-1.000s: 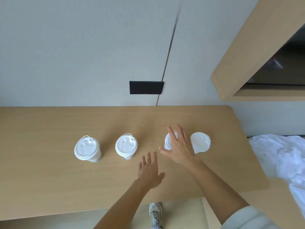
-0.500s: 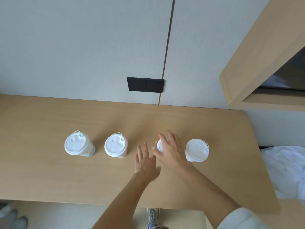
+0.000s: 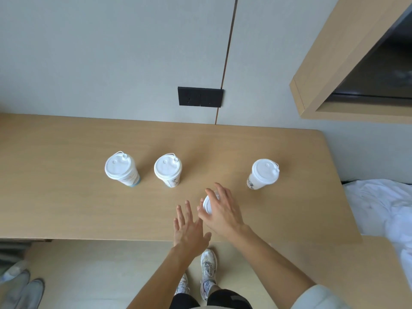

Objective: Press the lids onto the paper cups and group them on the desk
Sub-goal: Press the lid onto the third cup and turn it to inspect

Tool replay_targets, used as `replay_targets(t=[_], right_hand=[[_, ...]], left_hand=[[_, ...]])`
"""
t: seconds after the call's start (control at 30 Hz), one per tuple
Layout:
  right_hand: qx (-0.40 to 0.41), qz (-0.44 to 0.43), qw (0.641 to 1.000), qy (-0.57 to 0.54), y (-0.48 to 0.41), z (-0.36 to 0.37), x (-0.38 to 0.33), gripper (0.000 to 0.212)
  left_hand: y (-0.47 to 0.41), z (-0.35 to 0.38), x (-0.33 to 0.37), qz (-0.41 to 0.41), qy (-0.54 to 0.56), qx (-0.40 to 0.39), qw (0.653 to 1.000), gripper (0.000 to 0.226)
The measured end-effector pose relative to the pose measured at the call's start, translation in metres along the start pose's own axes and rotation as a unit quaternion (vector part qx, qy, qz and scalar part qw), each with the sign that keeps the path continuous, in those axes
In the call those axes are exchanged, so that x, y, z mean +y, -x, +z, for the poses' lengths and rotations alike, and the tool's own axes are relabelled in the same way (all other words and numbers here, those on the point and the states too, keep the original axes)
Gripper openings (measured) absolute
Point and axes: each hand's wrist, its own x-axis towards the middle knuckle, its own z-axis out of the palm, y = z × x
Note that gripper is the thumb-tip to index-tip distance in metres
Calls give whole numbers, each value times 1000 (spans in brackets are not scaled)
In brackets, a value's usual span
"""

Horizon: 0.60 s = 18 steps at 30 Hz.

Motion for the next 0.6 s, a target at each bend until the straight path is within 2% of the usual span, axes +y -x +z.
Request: replay_targets(t=[0.17,0.37,0.43,0.5,0.57,0.6], right_hand=[[24,11,1000,14,18,7,-6,54],[-7,45,999,8,18,-1,-6,75],[2,83,996,-39,14,-5,-3,74],[20,145,984,-106,7,-10,3,67],[33,208,959,-189,-1,-14,12,56],[35,234,945,-224,-5,-15,17,53]], left_hand=[[10,9,-5,12,-19,-6,1000,91],[12,-1,-6,7,-9,7,1000,78],[11,-9,-10,-2,35,22,999,70],[6,-15,-11,-11,109,73,991,53],[-2,-24,-4,-35,248,116,961,39],[-6,-30,5,-54,325,117,937,38]])
